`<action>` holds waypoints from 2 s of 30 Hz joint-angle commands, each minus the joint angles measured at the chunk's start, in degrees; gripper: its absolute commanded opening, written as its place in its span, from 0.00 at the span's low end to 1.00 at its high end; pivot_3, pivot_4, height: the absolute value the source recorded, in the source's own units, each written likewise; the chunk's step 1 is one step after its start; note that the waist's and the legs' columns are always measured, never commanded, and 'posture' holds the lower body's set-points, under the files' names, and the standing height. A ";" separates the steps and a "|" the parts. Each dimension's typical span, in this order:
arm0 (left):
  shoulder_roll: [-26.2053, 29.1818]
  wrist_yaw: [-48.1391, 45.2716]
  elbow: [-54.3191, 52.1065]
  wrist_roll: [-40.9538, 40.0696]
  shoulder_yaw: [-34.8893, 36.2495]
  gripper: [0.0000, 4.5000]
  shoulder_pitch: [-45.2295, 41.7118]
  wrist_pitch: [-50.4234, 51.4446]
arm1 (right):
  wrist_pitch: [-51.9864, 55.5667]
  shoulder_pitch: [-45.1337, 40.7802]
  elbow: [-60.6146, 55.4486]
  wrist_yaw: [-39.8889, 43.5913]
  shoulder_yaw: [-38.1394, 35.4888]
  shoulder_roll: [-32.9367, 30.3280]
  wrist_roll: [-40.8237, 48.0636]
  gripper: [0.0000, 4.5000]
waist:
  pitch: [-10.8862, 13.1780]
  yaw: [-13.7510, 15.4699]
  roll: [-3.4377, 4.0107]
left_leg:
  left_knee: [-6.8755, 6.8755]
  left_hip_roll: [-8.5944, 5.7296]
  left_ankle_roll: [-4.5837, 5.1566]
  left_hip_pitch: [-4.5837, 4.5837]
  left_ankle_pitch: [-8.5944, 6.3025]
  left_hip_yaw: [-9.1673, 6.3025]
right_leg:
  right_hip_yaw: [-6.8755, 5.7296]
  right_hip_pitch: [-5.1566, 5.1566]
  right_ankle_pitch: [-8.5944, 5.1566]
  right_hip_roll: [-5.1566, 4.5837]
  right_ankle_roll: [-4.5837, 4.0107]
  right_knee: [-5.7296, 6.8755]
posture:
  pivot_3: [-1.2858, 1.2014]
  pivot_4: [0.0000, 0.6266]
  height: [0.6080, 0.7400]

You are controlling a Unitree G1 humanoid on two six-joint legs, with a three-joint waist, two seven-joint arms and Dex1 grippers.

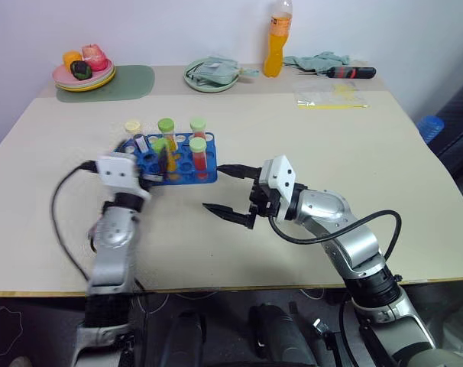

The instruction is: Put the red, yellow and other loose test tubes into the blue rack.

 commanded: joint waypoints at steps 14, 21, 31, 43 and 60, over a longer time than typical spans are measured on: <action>52.29 -22.43 -6.71 -22.23 -7.21 0.98 -9.13 72.63 | -2.22 -1.96 1.23 2.18 -0.18 0.86 0.03 0.94 | 0.08 -1.03 -0.01 | -0.05 0.03 0.01 0.01 0.00 -0.06 | -0.06 -0.01 -0.04 0.08 -0.03 0.01 | 0.52 0.24 1.00; 55.74 -37.38 5.76 -16.34 -32.93 0.98 -29.65 75.91 | -2.69 -1.32 0.90 1.69 0.38 0.98 -0.91 0.94 | 0.13 -1.40 -0.06 | -0.11 0.03 0.01 -0.03 -0.01 -0.03 | -0.05 -0.10 -0.05 0.12 -0.05 -0.01 | 0.52 0.24 1.00; 49.81 -49.01 20.01 -4.21 -48.12 0.87 -39.31 69.56 | -2.45 0.43 -0.92 -0.42 0.26 0.88 -1.69 0.94 | 0.13 -1.17 -0.07 | -0.04 0.03 0.01 -0.11 0.00 -0.03 | -0.04 -0.14 -0.05 0.12 -0.06 0.00 | 0.52 0.24 1.00; 57.36 -56.09 18.93 -3.32 -34.54 0.17 -24.38 49.15 | -1.62 -0.15 -1.42 -0.91 -0.49 1.20 -0.83 0.94 | 0.13 -2.38 -0.07 | -0.09 0.08 0.03 -0.10 -0.02 0.03 | 0.04 -0.22 -0.05 0.11 -0.06 0.01 | 0.52 0.24 1.00; 2.39 0.97 -3.07 3.66 2.86 0.17 -5.62 10.90 | -2.18 -2.04 1.79 0.94 0.45 2.48 -0.72 0.94 | -0.02 0.27 -0.32 | 0.22 -0.10 0.04 -0.15 -0.03 0.01 | -0.16 -0.02 0.07 -0.23 0.10 0.00 | 0.52 0.24 1.00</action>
